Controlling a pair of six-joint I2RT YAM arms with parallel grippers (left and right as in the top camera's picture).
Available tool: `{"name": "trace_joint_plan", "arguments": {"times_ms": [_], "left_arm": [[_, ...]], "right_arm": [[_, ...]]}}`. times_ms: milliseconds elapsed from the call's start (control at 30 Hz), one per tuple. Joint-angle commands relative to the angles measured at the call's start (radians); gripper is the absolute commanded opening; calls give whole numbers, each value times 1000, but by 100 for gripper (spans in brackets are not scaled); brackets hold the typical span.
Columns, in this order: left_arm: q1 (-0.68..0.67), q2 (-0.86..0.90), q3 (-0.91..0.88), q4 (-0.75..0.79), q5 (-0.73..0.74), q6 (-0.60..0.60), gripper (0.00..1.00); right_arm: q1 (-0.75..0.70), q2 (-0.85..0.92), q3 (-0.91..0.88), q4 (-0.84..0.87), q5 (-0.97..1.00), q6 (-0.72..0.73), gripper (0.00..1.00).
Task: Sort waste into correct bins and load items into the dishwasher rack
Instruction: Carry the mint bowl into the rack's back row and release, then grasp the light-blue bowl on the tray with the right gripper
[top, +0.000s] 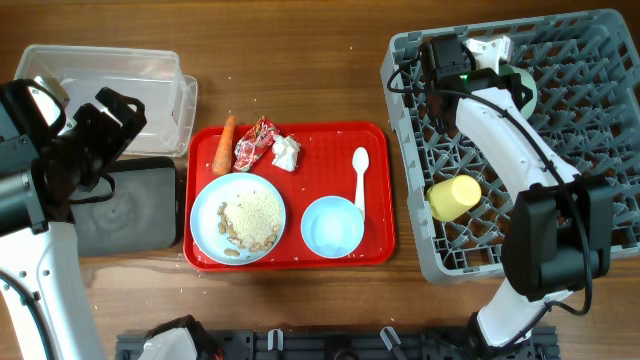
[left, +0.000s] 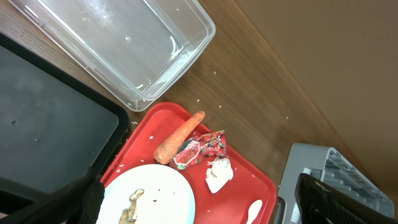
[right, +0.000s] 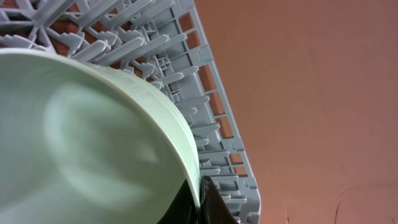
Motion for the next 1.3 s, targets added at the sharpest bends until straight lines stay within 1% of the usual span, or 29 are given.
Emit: {"name": "trace_joint_plan", "arguments": {"times_ms": [0,33,67,133,233,267,367,533,567,633,667,700,733,767,800,833,867,900,967,1000,1033,1100,1167,1200,1267], "left_arm": [[5,-2,5,2,-10,-2,100],[5,-2,5,2,-10,-2,100],[5,-2,5,2,-10,-2,100],[5,-2,5,2,-10,-2,100],[5,-2,5,2,-10,-2,100],[5,-2,5,2,-10,-2,100],[5,-2,5,2,-10,-2,100],[5,-2,5,2,-10,-2,100],[5,-2,5,2,-10,-2,100],[5,-2,5,2,-10,-2,100],[5,-2,5,2,-10,-2,100],[5,-2,5,2,-9,-2,100],[5,-2,5,2,-10,-2,100],[5,-2,5,2,-10,-2,100],[5,-2,5,2,-10,-2,100],[5,-2,5,2,-10,-2,100],[5,-2,5,2,-10,-2,100],[5,-2,5,2,-9,-2,100],[5,-2,5,2,-10,-2,100],[5,-2,5,2,-10,-2,100],[5,-2,5,2,-10,-2,100],[5,-2,5,2,-10,-2,100],[5,-2,5,2,-9,-2,100],[5,-2,5,2,-10,-2,100],[5,-2,5,2,-10,-2,100]], "right_arm": [[-2,0,2,35,10,19,4],[-13,-3,3,64,42,0,4],[-30,-3,3,109,43,-62,4],[-65,-3,3,180,42,-116,4],[-79,-3,3,265,45,-230,4],[-79,-3,2,283,45,-248,4],[-69,1,-14,283,39,-246,4],[-11,8,-74,277,39,-231,4],[-11,8,-84,267,20,-210,7],[-2,-15,-83,195,-146,-190,8],[8,-38,-79,158,-209,-153,12],[27,-91,-60,92,-325,-122,18],[43,-130,-39,60,-403,-114,27],[66,-187,-6,16,-535,-115,36],[91,-244,26,-27,-708,-108,46],[111,-291,42,-46,-872,-102,52],[132,-339,43,-48,-1041,-51,58],[154,-369,43,-50,-1196,-20,59],[207,-370,42,-79,-1405,27,58],[250,-352,42,-116,-1462,27,58],[286,-331,39,-153,-1459,45,59],[358,-251,7,-230,-1431,152,57],[384,-193,-22,-257,-1431,167,57],[397,-148,-26,-283,-1434,146,57],[425,-96,-30,-350,-1466,42,58]]}}
